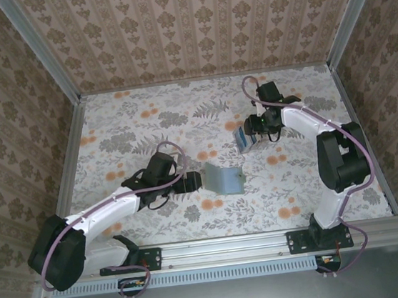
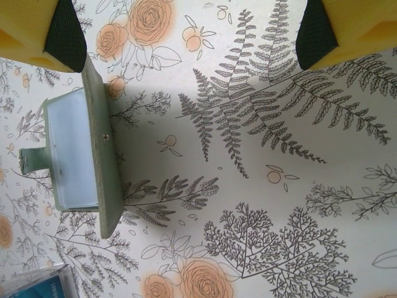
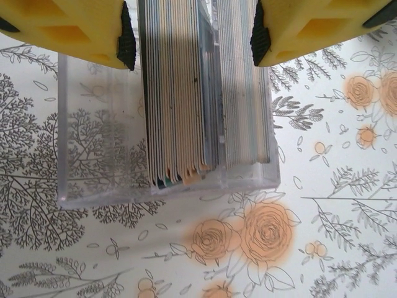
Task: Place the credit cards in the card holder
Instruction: Move the storage box to the center of the table, then pick up the credit card from the storage box.
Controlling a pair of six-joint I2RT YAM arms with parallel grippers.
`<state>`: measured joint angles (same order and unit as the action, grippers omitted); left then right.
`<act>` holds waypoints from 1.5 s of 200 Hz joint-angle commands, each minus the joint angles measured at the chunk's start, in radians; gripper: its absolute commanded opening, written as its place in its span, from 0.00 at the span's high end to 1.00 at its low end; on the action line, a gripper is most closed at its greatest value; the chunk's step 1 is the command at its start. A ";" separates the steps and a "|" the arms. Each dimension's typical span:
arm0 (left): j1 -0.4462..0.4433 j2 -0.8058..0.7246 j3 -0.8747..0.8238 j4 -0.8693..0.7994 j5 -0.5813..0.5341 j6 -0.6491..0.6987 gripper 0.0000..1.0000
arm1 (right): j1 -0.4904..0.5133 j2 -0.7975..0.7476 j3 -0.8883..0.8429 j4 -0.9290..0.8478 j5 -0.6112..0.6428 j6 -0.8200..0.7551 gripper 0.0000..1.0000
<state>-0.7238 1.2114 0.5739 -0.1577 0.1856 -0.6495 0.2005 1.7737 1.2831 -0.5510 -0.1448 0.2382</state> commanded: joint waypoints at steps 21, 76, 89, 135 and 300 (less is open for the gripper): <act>0.010 -0.004 -0.022 -0.005 0.004 0.002 0.09 | -0.007 0.032 0.031 -0.040 -0.035 -0.020 0.43; 0.010 -0.007 -0.026 0.002 0.005 -0.007 0.09 | -0.012 0.041 0.033 -0.053 -0.073 -0.020 0.44; 0.009 -0.009 -0.025 -0.006 0.003 -0.008 0.09 | -0.017 0.036 0.032 -0.054 -0.090 -0.018 0.47; 0.008 -0.026 -0.039 0.004 0.003 -0.022 0.09 | -0.051 -0.012 0.010 -0.017 -0.184 0.007 0.53; 0.003 -0.010 -0.032 0.018 0.017 -0.032 0.09 | -0.069 -0.063 -0.024 -0.006 -0.127 0.030 0.93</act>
<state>-0.7185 1.2037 0.5358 -0.1490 0.1867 -0.6735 0.1314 1.7653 1.2720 -0.5648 -0.2955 0.2470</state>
